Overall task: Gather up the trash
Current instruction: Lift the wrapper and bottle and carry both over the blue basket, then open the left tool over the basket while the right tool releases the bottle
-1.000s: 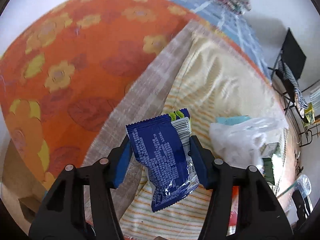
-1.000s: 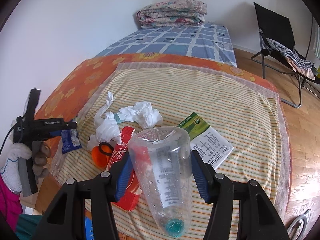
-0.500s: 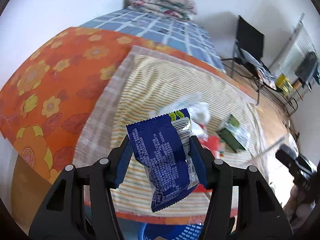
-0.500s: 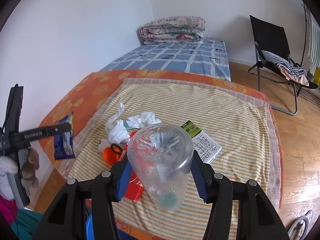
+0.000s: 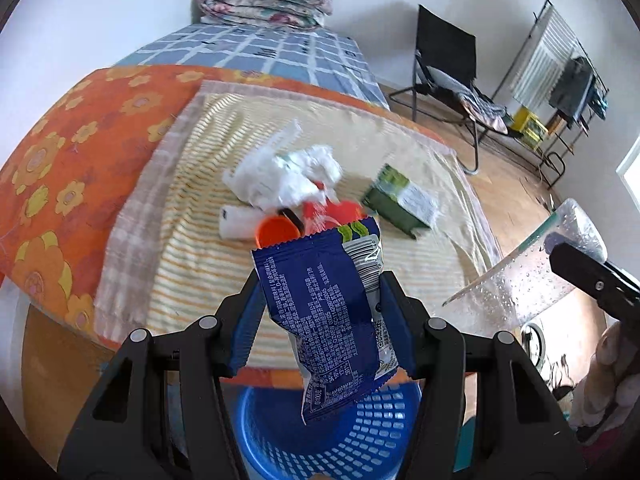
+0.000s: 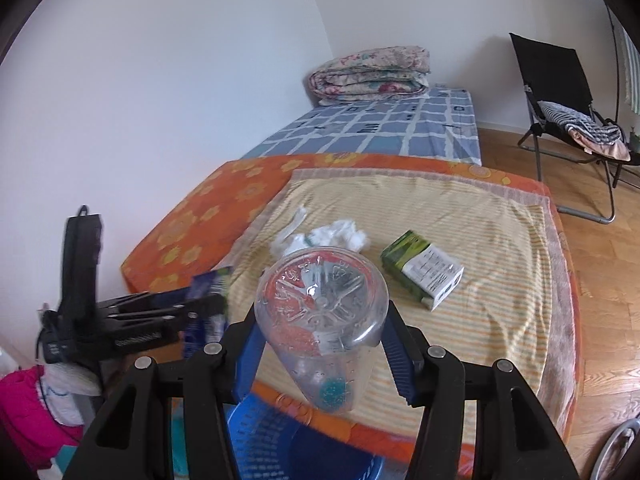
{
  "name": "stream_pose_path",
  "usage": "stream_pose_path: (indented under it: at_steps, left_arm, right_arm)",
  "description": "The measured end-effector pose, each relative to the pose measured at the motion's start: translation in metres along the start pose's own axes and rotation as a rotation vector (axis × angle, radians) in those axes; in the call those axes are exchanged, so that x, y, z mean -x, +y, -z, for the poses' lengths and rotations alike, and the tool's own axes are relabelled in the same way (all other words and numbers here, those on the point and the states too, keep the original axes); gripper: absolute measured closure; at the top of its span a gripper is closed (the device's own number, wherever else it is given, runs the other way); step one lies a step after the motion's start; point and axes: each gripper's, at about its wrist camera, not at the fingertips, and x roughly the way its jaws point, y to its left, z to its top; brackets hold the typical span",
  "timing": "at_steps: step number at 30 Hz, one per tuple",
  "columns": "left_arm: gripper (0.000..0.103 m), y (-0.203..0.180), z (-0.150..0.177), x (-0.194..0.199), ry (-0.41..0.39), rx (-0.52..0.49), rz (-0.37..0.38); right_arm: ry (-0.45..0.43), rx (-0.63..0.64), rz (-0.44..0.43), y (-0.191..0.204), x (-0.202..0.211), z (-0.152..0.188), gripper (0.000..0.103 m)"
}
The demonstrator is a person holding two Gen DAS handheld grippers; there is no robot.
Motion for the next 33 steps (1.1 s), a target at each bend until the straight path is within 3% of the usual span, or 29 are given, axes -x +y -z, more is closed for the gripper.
stream_pose_path:
  at_steps: [13, 33]
  left_arm:
    - [0.045, -0.017, 0.059, -0.024, 0.108, -0.056, -0.011]
    - [0.045, -0.027, 0.126, -0.070, 0.283, -0.116, -0.042]
  right_arm:
    - [0.094, 0.007, -0.040, 0.007, 0.012, 0.065, 0.046]
    - [0.297, 0.005, 0.009, 0.002, -0.037, 0.136, 0.046]
